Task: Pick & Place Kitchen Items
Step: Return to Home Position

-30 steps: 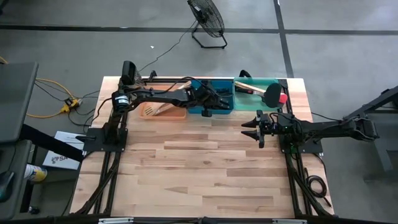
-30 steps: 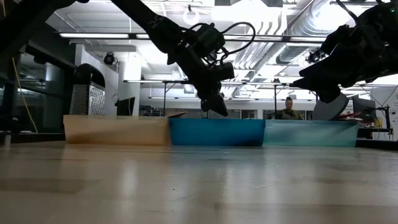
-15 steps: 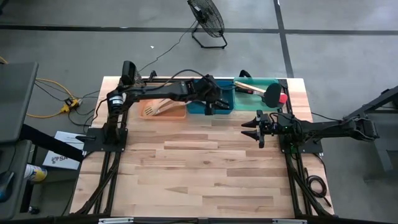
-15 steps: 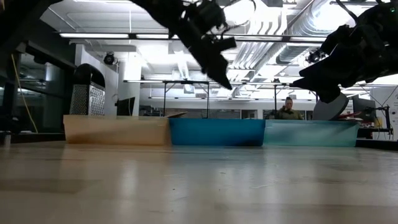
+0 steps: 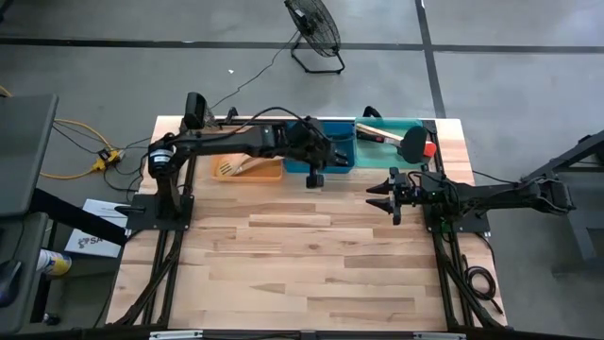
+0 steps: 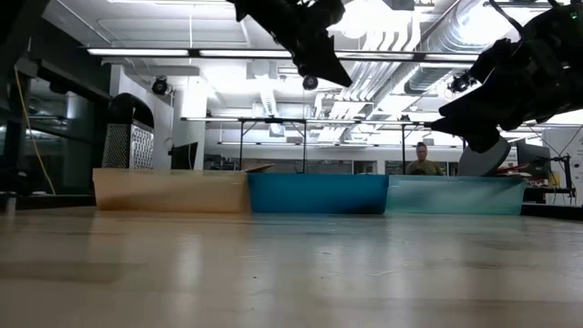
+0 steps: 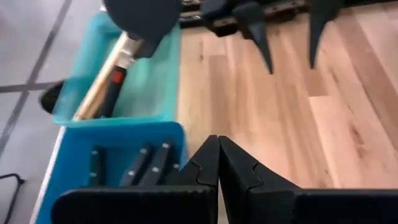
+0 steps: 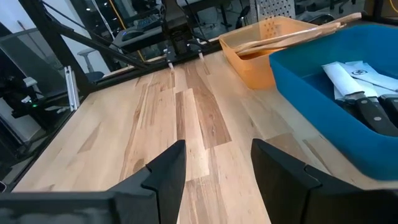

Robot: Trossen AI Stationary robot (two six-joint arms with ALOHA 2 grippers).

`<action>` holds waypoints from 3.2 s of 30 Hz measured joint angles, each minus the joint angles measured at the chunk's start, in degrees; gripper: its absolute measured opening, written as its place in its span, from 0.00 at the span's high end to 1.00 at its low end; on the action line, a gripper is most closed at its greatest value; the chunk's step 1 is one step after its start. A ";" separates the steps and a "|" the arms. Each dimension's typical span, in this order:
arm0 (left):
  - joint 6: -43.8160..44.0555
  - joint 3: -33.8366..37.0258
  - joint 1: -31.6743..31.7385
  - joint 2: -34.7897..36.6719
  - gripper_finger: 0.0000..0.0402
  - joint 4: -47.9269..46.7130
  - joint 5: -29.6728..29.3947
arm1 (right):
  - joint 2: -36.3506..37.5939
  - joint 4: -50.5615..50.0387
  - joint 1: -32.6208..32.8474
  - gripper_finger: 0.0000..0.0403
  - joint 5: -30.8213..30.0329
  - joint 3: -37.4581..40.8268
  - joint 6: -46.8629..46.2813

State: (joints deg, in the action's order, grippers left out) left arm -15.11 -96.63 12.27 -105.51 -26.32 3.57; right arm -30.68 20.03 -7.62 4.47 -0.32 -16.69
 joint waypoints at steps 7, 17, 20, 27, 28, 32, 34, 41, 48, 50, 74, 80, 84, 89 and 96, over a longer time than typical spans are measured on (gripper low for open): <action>1.98 0.11 -3.40 0.11 1.00 -0.02 -1.21 | -0.02 -0.11 0.00 0.57 0.00 -0.02 0.00; 6.40 13.93 -7.97 2.17 1.00 11.96 -4.17 | -0.02 -0.15 0.00 0.57 0.04 -0.02 0.02; 8.12 18.01 -8.58 3.32 1.00 17.83 -4.19 | -0.02 -0.15 0.00 0.57 0.07 0.00 0.02; 12.46 27.88 -10.31 9.02 1.00 28.03 -7.32 | -0.01 -0.49 0.00 0.57 0.09 -0.01 0.01; 12.58 29.40 -10.93 10.09 1.00 28.50 -9.06 | -0.08 -0.22 0.00 0.57 0.14 -0.02 0.01; 12.67 35.66 -13.42 14.03 1.00 32.88 -13.66 | -0.24 -0.24 0.00 0.57 0.13 -0.02 0.02; 13.76 39.45 -13.55 15.94 1.00 39.02 -12.00 | -0.30 -0.26 0.00 0.57 0.06 0.00 0.02; 15.41 54.41 -13.40 23.06 1.00 51.93 -13.95 | -0.69 -0.20 0.00 0.57 -0.06 0.00 0.02; 18.40 65.99 -13.42 25.00 1.00 61.24 -14.71 | -1.28 -0.07 0.00 0.57 0.04 -0.01 0.02; 18.42 69.40 -13.42 25.05 1.00 67.20 -14.98 | -1.34 -0.12 0.00 0.57 0.13 0.00 0.02; 19.98 95.87 -13.46 37.85 1.00 85.86 -11.98 | -1.46 -0.17 0.00 0.57 0.11 0.00 0.02; 19.25 95.88 -13.46 44.67 1.00 76.66 -6.64 | -1.48 -0.17 0.00 0.57 0.13 -0.01 0.01; 17.50 95.90 -14.16 49.99 1.00 72.61 -5.68 | -1.48 -0.15 0.00 0.57 0.11 0.00 0.02; 15.73 95.92 -16.61 59.74 1.00 64.63 -5.79 | -1.48 -0.15 0.00 0.57 0.13 -0.01 0.02; 14.69 95.94 -19.15 76.36 1.00 47.22 -11.63 | -1.48 -0.15 0.00 0.57 0.13 0.00 0.02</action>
State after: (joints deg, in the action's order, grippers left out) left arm -0.42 -0.69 -6.88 -29.16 20.91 -8.06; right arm -32.16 19.88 -7.62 4.60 -0.32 -16.67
